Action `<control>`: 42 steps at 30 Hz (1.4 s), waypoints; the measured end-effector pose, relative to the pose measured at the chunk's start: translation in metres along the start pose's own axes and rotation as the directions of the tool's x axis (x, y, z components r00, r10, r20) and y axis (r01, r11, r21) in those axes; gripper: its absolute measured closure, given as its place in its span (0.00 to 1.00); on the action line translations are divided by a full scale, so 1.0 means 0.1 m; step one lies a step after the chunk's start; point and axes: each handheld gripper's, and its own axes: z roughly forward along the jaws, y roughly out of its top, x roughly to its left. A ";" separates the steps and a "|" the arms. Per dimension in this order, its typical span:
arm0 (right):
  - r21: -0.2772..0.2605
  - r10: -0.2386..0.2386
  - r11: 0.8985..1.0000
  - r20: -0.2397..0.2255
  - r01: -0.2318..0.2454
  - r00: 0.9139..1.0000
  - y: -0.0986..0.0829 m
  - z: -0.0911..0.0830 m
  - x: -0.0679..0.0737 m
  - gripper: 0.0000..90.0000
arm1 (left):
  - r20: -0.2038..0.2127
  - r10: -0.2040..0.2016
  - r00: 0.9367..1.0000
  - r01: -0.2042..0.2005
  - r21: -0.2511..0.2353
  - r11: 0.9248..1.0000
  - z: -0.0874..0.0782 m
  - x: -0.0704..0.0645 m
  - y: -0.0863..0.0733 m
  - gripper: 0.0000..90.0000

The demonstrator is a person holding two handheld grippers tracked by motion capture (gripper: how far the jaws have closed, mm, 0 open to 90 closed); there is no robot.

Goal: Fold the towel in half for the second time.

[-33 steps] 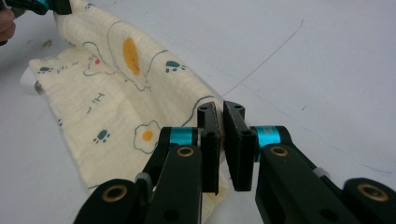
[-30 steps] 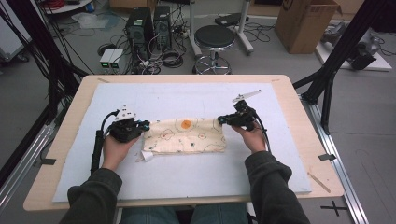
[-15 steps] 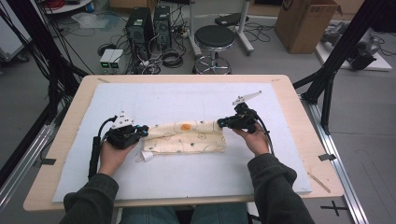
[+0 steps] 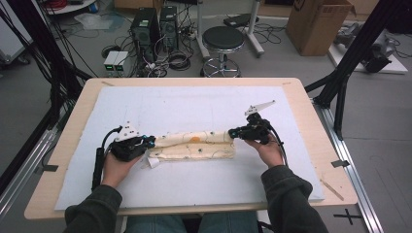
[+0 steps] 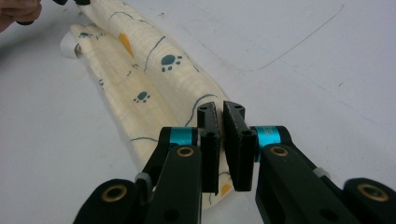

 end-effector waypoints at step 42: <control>0.021 -0.038 0.999 -0.034 0.039 0.999 -0.45 0.01 0.23 0.93 | 0.061 0.040 0.997 -0.045 0.078 0.996 -0.11 -0.16 -0.21 0.88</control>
